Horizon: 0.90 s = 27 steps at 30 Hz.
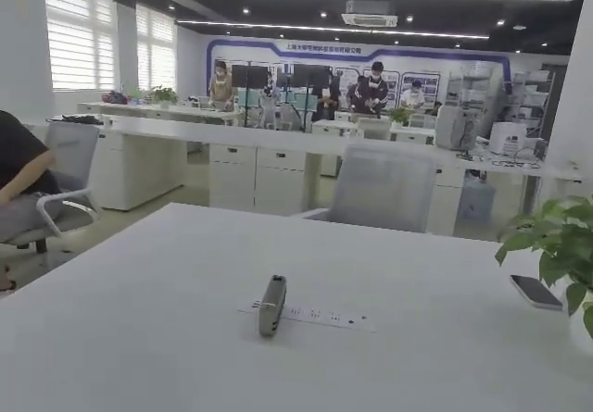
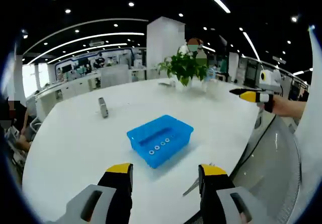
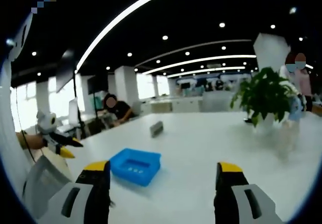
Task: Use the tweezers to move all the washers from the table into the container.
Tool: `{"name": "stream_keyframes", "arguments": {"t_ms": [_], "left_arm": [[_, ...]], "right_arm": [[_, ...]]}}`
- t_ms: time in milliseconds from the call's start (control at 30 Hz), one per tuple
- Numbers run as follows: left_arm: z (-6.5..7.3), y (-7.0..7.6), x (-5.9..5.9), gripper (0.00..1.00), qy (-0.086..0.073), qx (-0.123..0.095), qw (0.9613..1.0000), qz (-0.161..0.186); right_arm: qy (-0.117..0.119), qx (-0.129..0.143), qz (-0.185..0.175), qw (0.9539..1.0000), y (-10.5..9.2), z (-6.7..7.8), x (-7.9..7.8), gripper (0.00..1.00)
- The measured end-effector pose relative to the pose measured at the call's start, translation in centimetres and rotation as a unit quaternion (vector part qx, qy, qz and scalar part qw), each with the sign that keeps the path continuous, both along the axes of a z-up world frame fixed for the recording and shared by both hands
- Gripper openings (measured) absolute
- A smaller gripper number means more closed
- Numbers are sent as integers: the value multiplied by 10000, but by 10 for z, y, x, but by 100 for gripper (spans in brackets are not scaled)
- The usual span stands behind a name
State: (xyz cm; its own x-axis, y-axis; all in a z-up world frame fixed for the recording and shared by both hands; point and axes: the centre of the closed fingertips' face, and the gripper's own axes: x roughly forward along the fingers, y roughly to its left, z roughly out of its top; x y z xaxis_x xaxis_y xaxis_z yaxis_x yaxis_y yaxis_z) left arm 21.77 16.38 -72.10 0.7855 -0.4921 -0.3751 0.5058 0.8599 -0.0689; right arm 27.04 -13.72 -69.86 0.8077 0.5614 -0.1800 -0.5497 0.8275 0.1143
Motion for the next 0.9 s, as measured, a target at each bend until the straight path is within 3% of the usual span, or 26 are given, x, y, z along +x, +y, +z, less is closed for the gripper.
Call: {"name": "stream_keyframes", "arguments": {"t_ms": [33, 67, 100, 167, 233, 300, 367, 400, 500, 600, 767, 900], "left_arm": [[9, 3, 0, 58, -178, -318, 9990, 246], [12, 4, 0, 61, -244, -417, 9983, 313], [22, 9, 1, 66, -511, -660, 9950, 556], [41, 17, 2, 77, -987, -938, 9863, 926], [56, 24, 0, 85, -1417, -1035, 9772, 1192], [66, 33, -2, 90, -1720, -1018, 9689, 1457], [68, 41, -3, 98, -1885, -878, 9634, 1692], [67, 43, -5, 99, -1901, -723, 9640, 1713], [62, 41, -6, 99, -1768, -557, 9668, 1760], [57, 42, -6, 99, -1655, -811, 9665, 1784], [48, 36, -4, 99, -1476, -740, 9705, 1757], [39, 36, -4, 99, -1330, -821, 9714, 1786]], "right_arm": [[-32, 0, -40, 10000, -2, 1, 1, 88], [-89, 8, -105, 9999, -2, 3, 2, 90], [-136, 24, -141, 9998, -3, 4, 2, 93], [-187, 81, -183, 9996, -1, 7, 1, 97], [-215, 138, -222, 9994, -5, 8, 1, 99], [-289, 201, -278, 9990, -6, 10, 3, 99], [-337, 211, -292, 9988, -6, 12, 2, 99], [-379, 204, -327, 9985, -6, 12, 2, 99], [-295, 206, -349, 9987, -5, 9, 2, 99], [-209, 163, -379, 9989, -5, 6, 0, 99], [-241, 68, -451, 9987, -7, 5, 0, 99], [-177, -33, -436, 9989, -8, 1, 0, 99]]}}
